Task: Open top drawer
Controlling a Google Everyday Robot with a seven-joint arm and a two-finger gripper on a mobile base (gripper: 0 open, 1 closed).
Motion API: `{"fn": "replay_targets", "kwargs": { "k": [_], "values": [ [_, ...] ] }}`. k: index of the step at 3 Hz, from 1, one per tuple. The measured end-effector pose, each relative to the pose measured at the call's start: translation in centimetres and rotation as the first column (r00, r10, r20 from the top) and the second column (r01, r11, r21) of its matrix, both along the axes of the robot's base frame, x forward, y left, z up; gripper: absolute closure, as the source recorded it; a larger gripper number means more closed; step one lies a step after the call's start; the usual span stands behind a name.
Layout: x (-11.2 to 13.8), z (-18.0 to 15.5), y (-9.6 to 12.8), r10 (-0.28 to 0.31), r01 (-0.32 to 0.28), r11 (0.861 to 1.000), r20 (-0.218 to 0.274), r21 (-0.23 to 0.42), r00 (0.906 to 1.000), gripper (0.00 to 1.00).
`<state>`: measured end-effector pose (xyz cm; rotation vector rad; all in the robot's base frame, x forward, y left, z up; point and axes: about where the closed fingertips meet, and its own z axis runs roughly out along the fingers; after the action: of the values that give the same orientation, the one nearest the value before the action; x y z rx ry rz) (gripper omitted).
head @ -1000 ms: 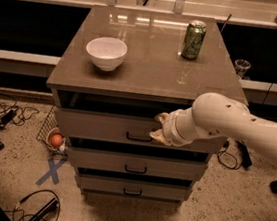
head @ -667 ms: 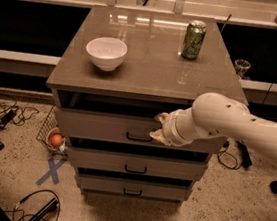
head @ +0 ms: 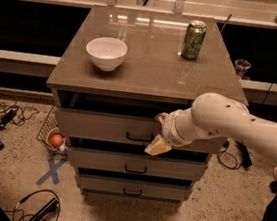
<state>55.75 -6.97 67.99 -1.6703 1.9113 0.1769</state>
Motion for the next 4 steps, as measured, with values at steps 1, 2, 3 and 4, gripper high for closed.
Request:
{"fn": "replay_targets", "kwargs": {
  "k": [1,2,3,4],
  "values": [
    [0.0,0.0,0.0,0.0,0.0,1.0,-0.001,0.0,1.0,0.0],
    [0.0,0.0,0.0,0.0,0.0,1.0,-0.001,0.0,1.0,0.0],
    [0.7,-0.4,-0.1,-0.01,0.01,1.0,0.002,-0.005,1.0,0.25],
    [1.1,-0.7,-0.6,-0.024,0.024,1.0,0.0,-0.011,0.9997,0.47]
  ]
}}
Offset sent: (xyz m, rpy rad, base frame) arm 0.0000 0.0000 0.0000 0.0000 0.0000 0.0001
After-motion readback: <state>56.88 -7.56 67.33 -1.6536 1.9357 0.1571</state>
